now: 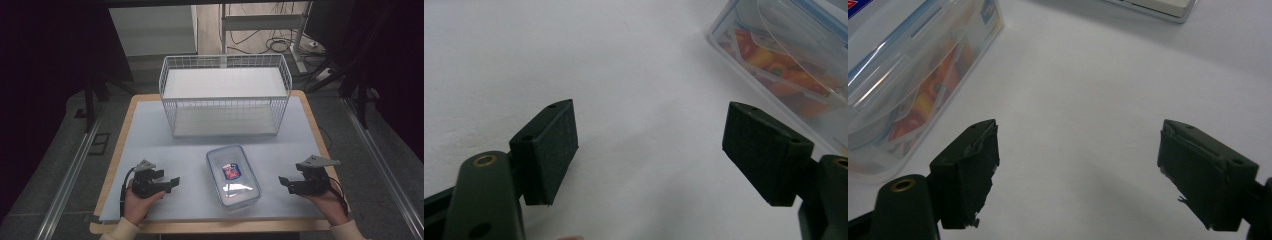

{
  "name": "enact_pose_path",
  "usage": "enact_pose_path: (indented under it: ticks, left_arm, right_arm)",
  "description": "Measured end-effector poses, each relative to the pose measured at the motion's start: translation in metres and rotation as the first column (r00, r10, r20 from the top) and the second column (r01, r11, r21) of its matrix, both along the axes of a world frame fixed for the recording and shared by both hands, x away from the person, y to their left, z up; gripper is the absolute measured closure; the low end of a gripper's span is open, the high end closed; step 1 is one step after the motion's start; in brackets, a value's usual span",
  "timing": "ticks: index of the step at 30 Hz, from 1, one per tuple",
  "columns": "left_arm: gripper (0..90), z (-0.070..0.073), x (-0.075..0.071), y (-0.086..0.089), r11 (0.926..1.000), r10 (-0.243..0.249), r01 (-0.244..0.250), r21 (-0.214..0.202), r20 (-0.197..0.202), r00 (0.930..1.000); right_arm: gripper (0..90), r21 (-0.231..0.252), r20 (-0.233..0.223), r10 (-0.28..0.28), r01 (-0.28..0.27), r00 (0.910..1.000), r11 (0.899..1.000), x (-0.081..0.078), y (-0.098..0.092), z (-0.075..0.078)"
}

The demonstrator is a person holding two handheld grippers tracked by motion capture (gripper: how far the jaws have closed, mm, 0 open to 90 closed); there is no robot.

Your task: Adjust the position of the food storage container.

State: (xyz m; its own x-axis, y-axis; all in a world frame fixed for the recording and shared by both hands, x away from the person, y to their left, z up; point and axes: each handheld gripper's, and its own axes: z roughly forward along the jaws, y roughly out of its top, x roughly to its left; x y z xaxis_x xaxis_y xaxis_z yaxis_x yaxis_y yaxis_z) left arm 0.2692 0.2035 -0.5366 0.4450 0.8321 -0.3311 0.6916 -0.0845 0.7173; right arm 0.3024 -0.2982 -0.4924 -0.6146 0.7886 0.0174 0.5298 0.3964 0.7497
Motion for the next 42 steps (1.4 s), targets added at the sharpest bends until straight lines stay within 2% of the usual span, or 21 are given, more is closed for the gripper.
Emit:
enact_pose_path:
  ticks: [9, 10, 12, 14, 15, 17, 18, 19, 20, 21, 22, 23, 24, 31, 32, 33, 34, 35, 36, 40, 42]
  left_arm:
    - [22.2, 0.001, -0.001, -0.001, 1.0000, -0.006, 0.006, 0.003, 0.002, 1.0000]
    - [22.2, 0.000, -0.001, -0.001, 1.0000, -0.005, 0.005, 0.003, 0.001, 1.0000]
    - [22.2, 0.001, -0.001, 0.000, 1.0000, -0.005, 0.005, 0.000, 0.001, 1.0000]
    - [22.2, 0.000, 0.000, 0.000, 1.0000, -0.005, 0.005, -0.002, 0.000, 1.0000]
    - [22.2, 0.000, 0.000, 0.000, 1.0000, -0.005, 0.005, -0.002, 0.000, 1.0000]
    - [22.2, 0.000, 0.000, 0.000, 1.0000, -0.005, 0.005, -0.005, -0.003, 1.0000]
    - [22.2, 0.000, 0.000, -0.001, 1.0000, -0.006, 0.006, -0.003, -0.001, 1.0000]
    - [22.2, 0.000, 0.000, -0.001, 1.0000, -0.006, 0.006, -0.003, -0.001, 1.0000]
    - [22.2, 0.000, 0.000, -0.001, 1.0000, -0.005, 0.005, -0.005, -0.002, 1.0000]
    - [22.2, 0.000, 0.000, -0.001, 1.0000, -0.005, 0.005, -0.005, -0.002, 1.0000]
    - [22.3, 0.000, 0.001, 0.000, 1.0000, -0.004, 0.004, -0.006, -0.003, 1.0000]
    - [22.3, -0.001, 0.001, 0.000, 1.0000, -0.001, 0.001, -0.008, -0.005, 1.0000]
    - [22.4, -0.001, 0.001, 0.000, 0.9999, -0.001, 0.001, -0.011, -0.008, 1.0000]
    - [22.4, 0.000, 0.001, 0.001, 0.9999, 0.000, 0.000, -0.013, -0.007, 1.0000]
    - [22.4, -0.001, 0.001, 0.001, 0.9999, -0.001, 0.001, -0.013, -0.008, 1.0000]
    - [22.4, -0.001, 0.001, 0.001, 0.9999, -0.001, 0.001, -0.013, -0.008, 1.0000]
    - [22.4, -0.001, 0.001, 0.001, 0.9999, -0.002, 0.002, -0.011, -0.008, 1.0000]
    - [22.4, -0.001, 0.001, 0.001, 0.9999, -0.002, 0.002, -0.010, -0.007, 1.0000]
    - [22.4, -0.001, 0.001, 0.001, 1.0000, -0.001, 0.001, -0.010, -0.006, 1.0000]
    - [22.5, 0.000, 0.001, 0.001, 0.9999, 0.002, -0.002, -0.010, -0.005, 1.0000]
    - [22.5, 0.000, 0.000, 0.001, 1.0000, 0.002, -0.002, -0.009, -0.005, 1.0000]
  right_arm:
    - [23.5, 0.011, -0.002, -0.009, 0.009, 1.0000, 1.000, -0.001, -0.004, 0.004]
    - [28.5, 0.011, -0.006, 0.002, -0.002, 1.0000, 1.000, -0.001, -0.004, 0.005]
    - [31.3, 0.014, -0.011, 0.014, -0.014, 0.9999, 1.000, -0.001, -0.004, 0.006]
    - [44.5, 0.015, -0.025, 0.055, -0.054, 0.9982, 0.998, -0.001, -0.003, 0.007]
    - [44.5, 0.015, -0.025, 0.055, -0.054, 0.9982, 0.998, -0.001, -0.003, 0.007]
    - [61.2, 0.024, -0.045, 0.092, -0.091, 0.9947, 0.996, -0.001, -0.002, 0.008]
    - [72.1, 0.040, -0.075, 0.130, -0.127, 0.9887, 0.991, -0.001, -0.001, 0.008]
    - [72.1, 0.040, -0.075, 0.130, -0.127, 0.9887, 0.991, -0.001, -0.001, 0.008]
    - [79.4, 0.034, -0.073, 0.156, -0.154, 0.9851, 0.988, -0.002, 0.001, 0.008]
    - [79.4, 0.034, -0.073, 0.156, -0.154, 0.9851, 0.988, -0.002, 0.001, 0.008]
    - [84.0, 0.032, -0.073, 0.184, -0.183, 0.9801, 0.983, -0.003, 0.004, 0.009]
    - [84.0, 0.032, -0.073, 0.184, -0.183, 0.9801, 0.983, -0.003, 0.004, 0.009]
    - [89.1, 0.031, -0.083, 0.203, -0.201, 0.9757, 0.979, -0.002, 0.008, 0.009]
    - [90.0, 0.001, -0.100, 0.262, -0.263, 0.9599, 0.965, -0.003, 0.026, 0.004]
    - [90.0, -0.007, -0.112, 0.282, -0.284, 0.9530, 0.959, -0.003, 0.031, 0.000]
    - [90.0, -0.007, -0.112, 0.282, -0.284, 0.9530, 0.959, -0.003, 0.031, 0.000]
    - [90.0, -0.016, -0.122, 0.301, -0.305, 0.9458, 0.952, -0.003, 0.036, -0.003]
    - [90.0, -0.016, -0.122, 0.301, -0.305, 0.9458, 0.952, -0.003, 0.036, -0.003]
    - [90.0, -0.021, -0.130, 0.320, -0.325, 0.9385, 0.945, -0.005, 0.041, -0.005]
    - [90.0, -0.033, -0.139, 0.352, -0.360, 0.9256, 0.932, -0.009, 0.050, -0.009]
    - [90.0, -0.037, -0.142, 0.360, -0.368, 0.9222, 0.929, -0.009, 0.051, -0.010]
